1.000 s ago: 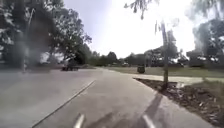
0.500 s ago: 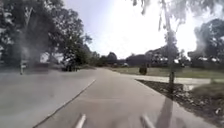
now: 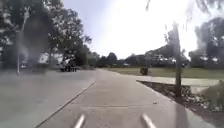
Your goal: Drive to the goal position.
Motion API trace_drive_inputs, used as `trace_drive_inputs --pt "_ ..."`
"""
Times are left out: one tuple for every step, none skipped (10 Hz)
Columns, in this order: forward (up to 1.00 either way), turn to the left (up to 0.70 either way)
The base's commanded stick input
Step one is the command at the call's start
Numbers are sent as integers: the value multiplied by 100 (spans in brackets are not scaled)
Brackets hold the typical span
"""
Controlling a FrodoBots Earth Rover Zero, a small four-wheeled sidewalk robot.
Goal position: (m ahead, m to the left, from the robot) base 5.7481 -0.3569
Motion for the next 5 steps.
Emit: trace_drive_inputs --pt "70 0" --pt "70 0" --pt "70 0" --pt "70 0" --pt "70 0"
